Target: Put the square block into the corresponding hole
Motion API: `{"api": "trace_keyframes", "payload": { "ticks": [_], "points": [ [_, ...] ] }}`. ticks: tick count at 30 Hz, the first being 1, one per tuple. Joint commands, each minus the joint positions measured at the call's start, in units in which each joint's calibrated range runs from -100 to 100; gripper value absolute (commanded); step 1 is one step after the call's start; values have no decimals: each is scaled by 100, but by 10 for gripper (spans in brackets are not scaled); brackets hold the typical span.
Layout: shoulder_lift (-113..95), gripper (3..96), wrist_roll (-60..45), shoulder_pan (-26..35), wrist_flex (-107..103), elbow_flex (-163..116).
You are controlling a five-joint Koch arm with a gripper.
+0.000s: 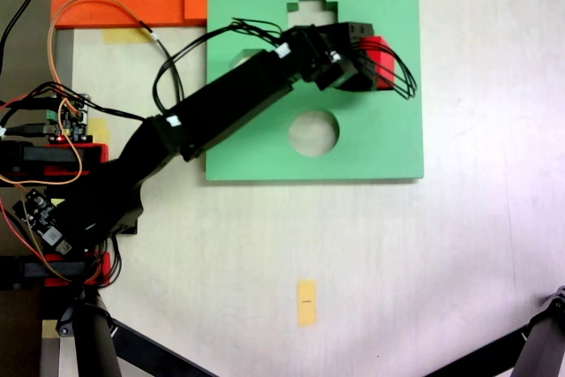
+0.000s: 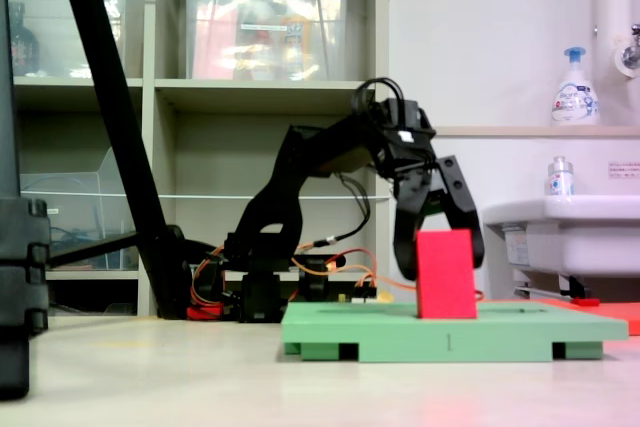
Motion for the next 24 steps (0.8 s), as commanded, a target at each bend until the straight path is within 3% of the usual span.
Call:
{"api": "trace_keyframes", "payload": {
  "ticks": [1, 24],
  "points": [
    [-41, 294, -44, 83, -132, 319],
    [350, 293, -34, 63, -623, 309]
  ]
}}
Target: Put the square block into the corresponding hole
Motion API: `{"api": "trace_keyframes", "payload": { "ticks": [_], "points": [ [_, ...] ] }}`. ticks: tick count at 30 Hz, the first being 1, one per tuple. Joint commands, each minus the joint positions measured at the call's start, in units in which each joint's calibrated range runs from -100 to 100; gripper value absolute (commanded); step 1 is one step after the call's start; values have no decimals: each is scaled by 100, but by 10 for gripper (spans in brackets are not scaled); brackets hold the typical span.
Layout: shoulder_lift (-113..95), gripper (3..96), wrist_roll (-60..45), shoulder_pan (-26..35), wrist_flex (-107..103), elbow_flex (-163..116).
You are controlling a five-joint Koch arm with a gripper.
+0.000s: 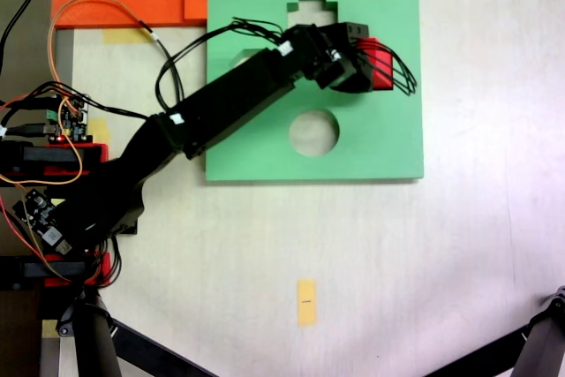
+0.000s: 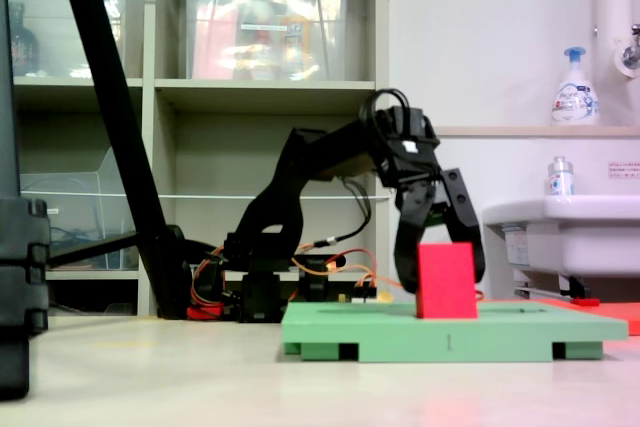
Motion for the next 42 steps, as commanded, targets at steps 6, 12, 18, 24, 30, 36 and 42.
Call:
{"api": "trace_keyframes", "payload": {
  "ticks": [6, 12, 18, 24, 30, 36, 42],
  "points": [
    [-6, 294, 10, -5, -398, 279],
    [36, 297, 0, -54, -408, 279],
    [92, 323, -20, -112, -456, 279],
    [92, 356, -63, -195, -475, 279],
    [78, 407, -93, -264, -494, 279],
    [78, 550, -88, -308, -504, 279],
    [64, 717, -88, -317, -562, 279]
  ]
}}
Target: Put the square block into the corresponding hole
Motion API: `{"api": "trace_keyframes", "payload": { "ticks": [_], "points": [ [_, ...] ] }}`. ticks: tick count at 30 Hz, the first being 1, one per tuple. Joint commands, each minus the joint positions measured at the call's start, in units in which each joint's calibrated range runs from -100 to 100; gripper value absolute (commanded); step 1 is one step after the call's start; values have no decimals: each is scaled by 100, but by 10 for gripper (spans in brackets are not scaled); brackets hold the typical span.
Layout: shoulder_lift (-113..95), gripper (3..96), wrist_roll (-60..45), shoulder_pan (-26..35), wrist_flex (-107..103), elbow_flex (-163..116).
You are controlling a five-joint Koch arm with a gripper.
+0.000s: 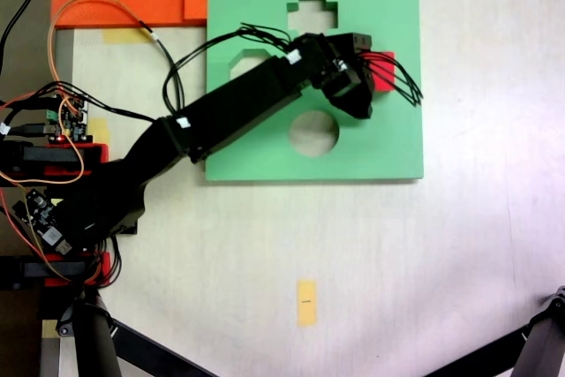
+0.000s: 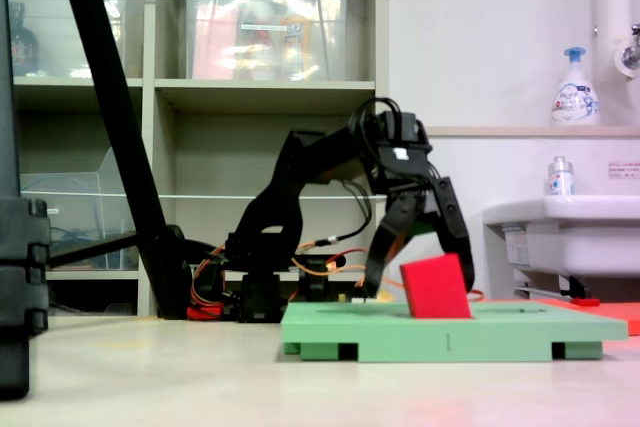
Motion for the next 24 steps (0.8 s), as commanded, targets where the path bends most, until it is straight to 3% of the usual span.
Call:
{"api": "trace_keyframes", "payload": {
  "ticks": [1, 4, 11, 18, 22, 24],
  "points": [
    [-141, 750, -34, -83, -336, 191],
    [-169, 869, -39, -78, -336, 221],
    [-882, 870, -112, -29, -423, 221],
    [-3326, 862, -816, 0, -905, 221],
    [-5016, 642, -1128, -93, -1328, 221],
    [-5490, 617, -1216, -127, -1386, 221]
  ]
}}
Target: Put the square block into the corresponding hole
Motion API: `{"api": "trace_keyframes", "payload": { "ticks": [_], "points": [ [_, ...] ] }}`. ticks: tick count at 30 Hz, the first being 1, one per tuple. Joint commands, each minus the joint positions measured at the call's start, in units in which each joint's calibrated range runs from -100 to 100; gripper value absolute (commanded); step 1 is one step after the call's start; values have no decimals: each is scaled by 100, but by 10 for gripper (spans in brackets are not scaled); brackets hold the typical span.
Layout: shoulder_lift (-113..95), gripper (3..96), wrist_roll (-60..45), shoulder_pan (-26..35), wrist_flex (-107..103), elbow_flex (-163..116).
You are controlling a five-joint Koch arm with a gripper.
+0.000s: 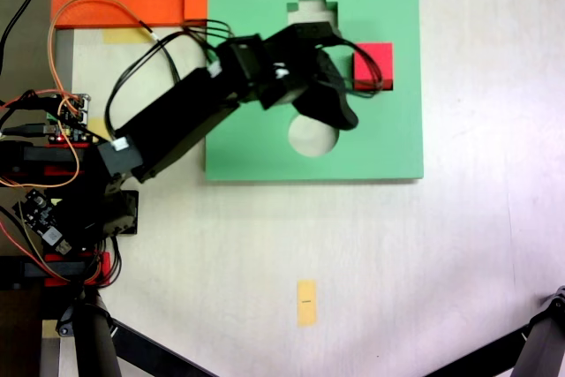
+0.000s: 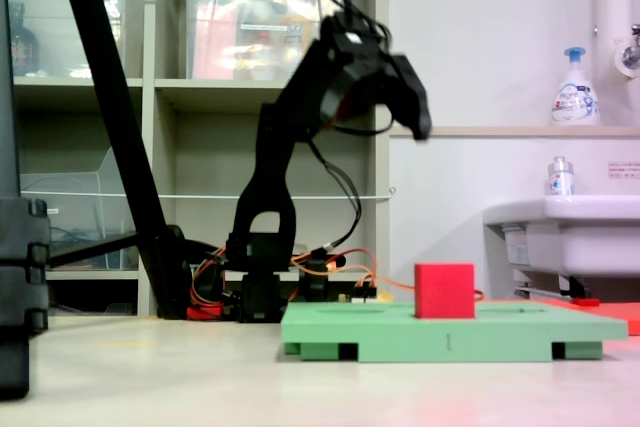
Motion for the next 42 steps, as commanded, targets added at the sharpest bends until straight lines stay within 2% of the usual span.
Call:
{"api": "trace_keyframes", "payload": {
  "ticks": [1, 8, 10, 13, 18, 22, 25, 29, 32, 35, 42],
  "points": [
    [-1102, 617, -176, -78, -230, 231],
    [-1423, 619, -400, -137, -923, 221],
    [-1577, 617, -835, -171, -1087, 171],
    [-1591, 620, -2051, -274, -1087, 81],
    [-2499, 620, -2379, -484, -1087, -8],
    [-3434, 620, -3380, -830, -1087, -8],
    [-3909, 619, -3609, -977, -1087, -118],
    [-5418, 619, -3819, -1206, -56, -2152],
    [-7317, 607, -3922, -1338, 2024, -5023],
    [-8728, 546, -4147, -1416, 3959, -7576],
    [-8728, 547, -4283, -1558, 6260, -11574]
  ]
}}
